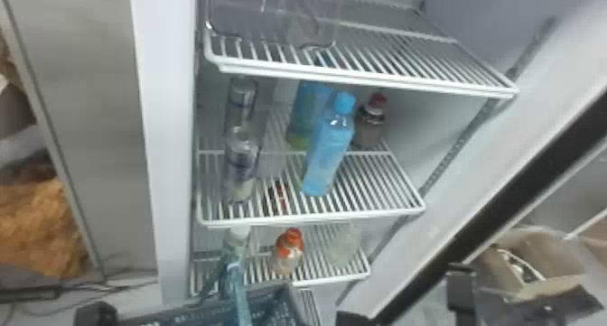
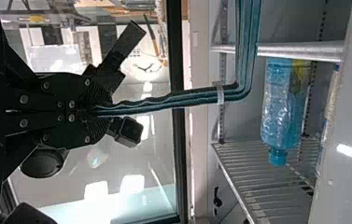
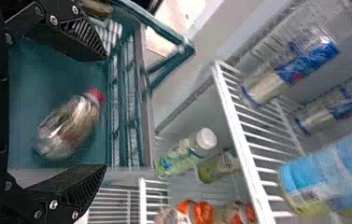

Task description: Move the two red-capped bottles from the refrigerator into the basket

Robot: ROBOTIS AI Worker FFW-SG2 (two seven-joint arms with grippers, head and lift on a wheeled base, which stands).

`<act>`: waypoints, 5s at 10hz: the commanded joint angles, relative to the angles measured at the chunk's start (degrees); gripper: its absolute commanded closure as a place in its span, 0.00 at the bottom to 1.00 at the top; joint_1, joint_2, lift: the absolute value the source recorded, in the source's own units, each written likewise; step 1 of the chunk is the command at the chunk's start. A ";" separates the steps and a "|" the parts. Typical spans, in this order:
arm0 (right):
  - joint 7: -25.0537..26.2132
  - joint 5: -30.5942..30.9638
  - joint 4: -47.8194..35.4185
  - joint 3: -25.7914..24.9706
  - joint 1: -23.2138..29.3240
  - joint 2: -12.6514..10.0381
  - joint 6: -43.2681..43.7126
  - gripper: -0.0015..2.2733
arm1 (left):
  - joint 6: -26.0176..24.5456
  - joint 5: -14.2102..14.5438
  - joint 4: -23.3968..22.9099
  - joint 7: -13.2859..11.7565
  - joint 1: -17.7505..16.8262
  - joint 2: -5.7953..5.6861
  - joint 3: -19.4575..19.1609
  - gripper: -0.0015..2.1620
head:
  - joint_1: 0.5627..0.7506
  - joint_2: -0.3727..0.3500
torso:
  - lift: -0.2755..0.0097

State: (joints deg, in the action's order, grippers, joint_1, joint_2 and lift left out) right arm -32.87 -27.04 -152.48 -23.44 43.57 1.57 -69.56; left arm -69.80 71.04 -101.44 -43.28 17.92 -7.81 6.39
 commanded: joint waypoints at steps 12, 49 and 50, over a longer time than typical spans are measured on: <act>6.50 1.67 8.41 -6.49 -0.69 -1.62 40.73 0.11 | -0.09 1.06 -0.02 0.04 1.62 0.34 0.47 0.56 | 0.70 0.03 | 0.97; 18.63 18.81 61.01 6.07 -51.87 3.79 51.84 0.10 | -1.07 1.17 0.40 -0.05 0.92 0.07 0.24 0.56 | 0.70 0.03 | 0.97; 18.63 18.81 62.27 6.07 -52.72 3.97 51.70 0.10 | -1.07 1.17 0.40 -0.05 0.92 0.07 0.24 0.56 | 0.70 0.03 | 0.97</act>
State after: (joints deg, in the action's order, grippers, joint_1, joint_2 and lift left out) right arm -14.23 -8.27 -90.96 -17.37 -8.74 5.46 -17.81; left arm -70.86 72.18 -101.02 -43.33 18.85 -7.73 6.63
